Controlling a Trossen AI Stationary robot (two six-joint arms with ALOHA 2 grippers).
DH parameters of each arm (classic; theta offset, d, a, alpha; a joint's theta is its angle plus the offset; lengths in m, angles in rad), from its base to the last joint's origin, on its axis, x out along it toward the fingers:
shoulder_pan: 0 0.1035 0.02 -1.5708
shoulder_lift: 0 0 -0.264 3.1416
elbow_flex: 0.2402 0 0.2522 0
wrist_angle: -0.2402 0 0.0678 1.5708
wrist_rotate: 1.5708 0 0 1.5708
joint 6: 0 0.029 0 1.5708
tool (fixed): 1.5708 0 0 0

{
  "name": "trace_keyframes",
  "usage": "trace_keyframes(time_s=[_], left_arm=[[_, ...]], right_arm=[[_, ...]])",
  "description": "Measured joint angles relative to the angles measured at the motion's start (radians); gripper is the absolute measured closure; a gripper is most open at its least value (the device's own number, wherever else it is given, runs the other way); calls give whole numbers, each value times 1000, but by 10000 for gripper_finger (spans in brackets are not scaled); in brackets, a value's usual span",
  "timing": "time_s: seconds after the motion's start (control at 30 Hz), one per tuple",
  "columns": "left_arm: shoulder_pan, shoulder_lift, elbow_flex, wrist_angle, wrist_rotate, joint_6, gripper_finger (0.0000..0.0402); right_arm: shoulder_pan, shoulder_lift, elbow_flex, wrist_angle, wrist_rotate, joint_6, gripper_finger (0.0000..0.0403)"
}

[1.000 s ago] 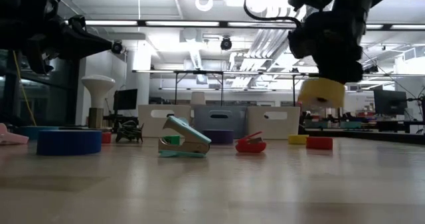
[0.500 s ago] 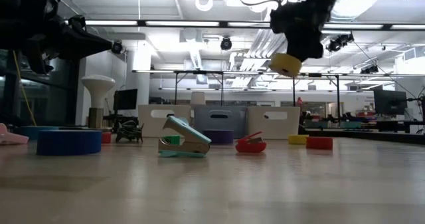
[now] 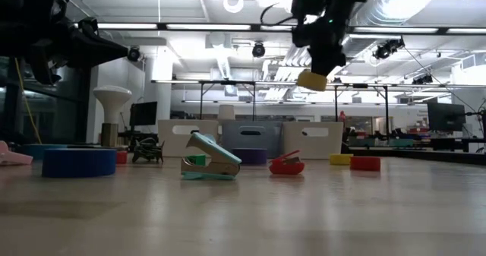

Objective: Pick and place Stapler, Stapler remover, tape
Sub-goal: Put the yellow tape into the right white bin

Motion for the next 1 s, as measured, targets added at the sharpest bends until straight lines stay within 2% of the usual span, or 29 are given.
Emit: trace_keyframes(time_s=[0.2,0.37,0.73,1.0], left_arm=[[0,0,0,0,0,0,398],[0,0,0,0,0,0,398],[0,0,0,0,0,0,398],[0,0,0,0,0,0,398]], right_arm=[[-60,127,139,-99,56,-50,374],[-101,208,201,-105,60,-73,374],[-162,350,223,-97,104,-134,373],[-182,398,223,-52,97,-182,369]])
